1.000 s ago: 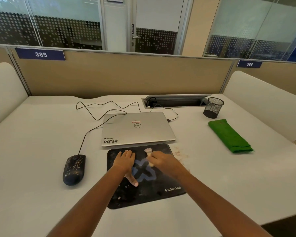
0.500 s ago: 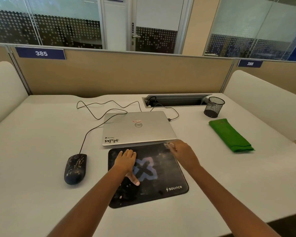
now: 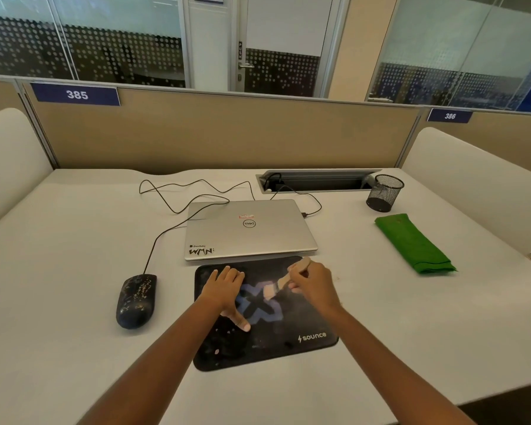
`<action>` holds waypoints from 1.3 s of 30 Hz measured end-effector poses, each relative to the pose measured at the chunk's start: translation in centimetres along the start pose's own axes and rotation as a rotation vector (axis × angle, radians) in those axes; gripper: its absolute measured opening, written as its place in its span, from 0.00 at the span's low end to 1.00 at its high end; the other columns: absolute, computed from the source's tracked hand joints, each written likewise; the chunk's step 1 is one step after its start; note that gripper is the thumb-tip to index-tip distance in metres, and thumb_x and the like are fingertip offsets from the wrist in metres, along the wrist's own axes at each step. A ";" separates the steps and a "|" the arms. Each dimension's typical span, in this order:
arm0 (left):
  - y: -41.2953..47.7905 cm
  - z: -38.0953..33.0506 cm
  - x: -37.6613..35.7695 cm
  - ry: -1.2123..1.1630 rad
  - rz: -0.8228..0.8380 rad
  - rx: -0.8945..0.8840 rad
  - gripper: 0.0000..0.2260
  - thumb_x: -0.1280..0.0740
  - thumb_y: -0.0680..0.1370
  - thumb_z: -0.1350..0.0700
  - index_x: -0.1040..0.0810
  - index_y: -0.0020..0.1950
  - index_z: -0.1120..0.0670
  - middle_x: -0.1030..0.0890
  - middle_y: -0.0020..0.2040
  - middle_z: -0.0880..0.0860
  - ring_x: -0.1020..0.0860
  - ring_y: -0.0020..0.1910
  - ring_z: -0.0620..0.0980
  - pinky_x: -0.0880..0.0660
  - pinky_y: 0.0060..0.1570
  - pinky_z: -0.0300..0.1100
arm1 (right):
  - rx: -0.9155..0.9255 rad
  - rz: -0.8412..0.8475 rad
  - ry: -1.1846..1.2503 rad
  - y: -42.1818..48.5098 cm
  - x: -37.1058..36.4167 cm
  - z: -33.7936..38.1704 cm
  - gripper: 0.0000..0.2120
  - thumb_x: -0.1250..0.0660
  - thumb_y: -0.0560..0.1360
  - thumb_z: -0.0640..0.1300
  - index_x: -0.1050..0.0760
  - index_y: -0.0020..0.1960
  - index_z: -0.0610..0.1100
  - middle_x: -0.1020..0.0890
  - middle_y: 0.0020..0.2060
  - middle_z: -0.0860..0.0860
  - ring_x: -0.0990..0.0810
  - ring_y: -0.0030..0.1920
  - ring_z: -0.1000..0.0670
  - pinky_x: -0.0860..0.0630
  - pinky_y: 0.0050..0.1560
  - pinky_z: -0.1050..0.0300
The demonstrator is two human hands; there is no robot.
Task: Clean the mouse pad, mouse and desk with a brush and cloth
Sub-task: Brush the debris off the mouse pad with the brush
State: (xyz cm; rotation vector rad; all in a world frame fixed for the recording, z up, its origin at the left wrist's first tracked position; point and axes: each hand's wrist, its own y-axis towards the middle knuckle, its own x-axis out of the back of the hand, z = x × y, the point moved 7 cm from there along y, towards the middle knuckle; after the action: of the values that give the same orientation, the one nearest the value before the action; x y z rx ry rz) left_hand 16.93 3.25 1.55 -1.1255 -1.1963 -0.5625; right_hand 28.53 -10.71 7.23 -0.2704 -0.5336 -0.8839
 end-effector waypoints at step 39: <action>2.0 -4.3 2.4 0.075 0.006 -0.061 0.44 0.28 0.70 0.43 0.48 0.76 0.57 0.44 0.75 0.57 0.47 0.75 0.57 0.51 0.76 0.51 | -0.154 0.324 -0.291 3.6 5.9 -1.6 0.12 0.37 0.76 0.39 0.22 0.51 0.31 0.20 0.35 0.42 0.23 0.30 0.52 0.23 0.36 0.64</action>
State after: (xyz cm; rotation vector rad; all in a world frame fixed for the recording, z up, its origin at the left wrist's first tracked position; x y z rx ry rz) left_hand 21.26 0.63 3.15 -1.1497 -1.1169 -0.6346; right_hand 34.96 -13.11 9.13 -0.6141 -0.6692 -0.5719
